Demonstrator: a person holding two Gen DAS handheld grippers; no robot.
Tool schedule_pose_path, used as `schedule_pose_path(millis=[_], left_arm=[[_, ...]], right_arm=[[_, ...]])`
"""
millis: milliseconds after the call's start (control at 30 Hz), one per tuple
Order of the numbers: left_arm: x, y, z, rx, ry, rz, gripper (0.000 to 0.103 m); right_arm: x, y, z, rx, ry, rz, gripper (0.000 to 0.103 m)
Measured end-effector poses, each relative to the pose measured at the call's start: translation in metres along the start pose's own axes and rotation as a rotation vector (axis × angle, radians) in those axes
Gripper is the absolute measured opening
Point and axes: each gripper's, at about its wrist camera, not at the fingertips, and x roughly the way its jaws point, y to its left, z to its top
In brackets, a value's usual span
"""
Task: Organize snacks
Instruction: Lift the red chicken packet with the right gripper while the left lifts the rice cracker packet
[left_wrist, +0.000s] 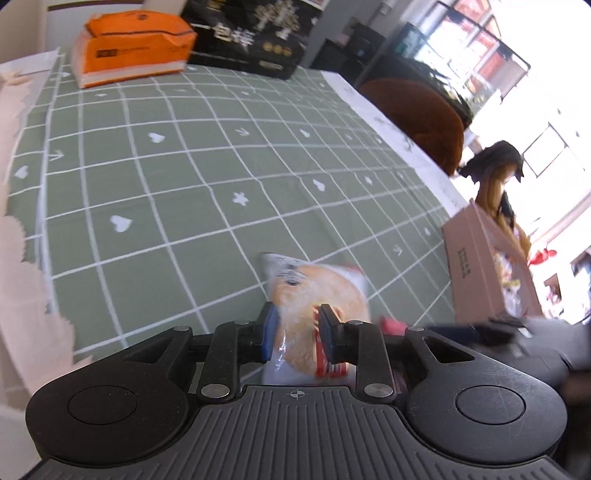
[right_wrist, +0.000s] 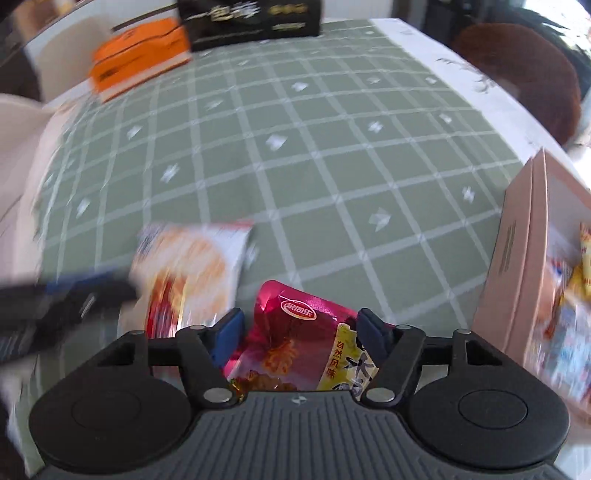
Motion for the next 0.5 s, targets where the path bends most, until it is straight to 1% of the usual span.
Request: schedule_pose_path(millis=[100,167,233,267,333,433,500], left_arm=[[0.013,-0.01,0.005,0.041,0.013,-0.002,0.033],[0.02,-0.021,0.01,0.088,0.014,-0.002,0.034],[0.029,-0.031,0.012,0.144,0.034,-0.024,0.034],[0.031,-0.037,0.011,0.175,0.045,-0.037,0.034],[0.032,-0.051,0.005,0.243,0.069,-0.06,0.034],[0.028,-0.072,-0.015,0.349,0.104,-0.098,0.035],[0.022,-0.084,-0.03,0.386,0.127,-0.127,0.035]], right_arm=[[-0.014,0.003,-0.025,-0.026,0.01,0.031,0.068],[-0.023,0.001,-0.04,-0.035,0.003,0.033,0.067],[-0.032,-0.007,-0.056,-0.032,-0.007,0.024,0.067],[-0.032,-0.012,-0.058,-0.028,-0.015,0.017,0.067],[-0.035,-0.026,-0.07,-0.025,-0.038,-0.011,0.066],[-0.045,-0.044,-0.089,-0.027,-0.058,-0.073,0.067],[-0.051,-0.061,-0.096,0.027,-0.058,-0.073,0.071]])
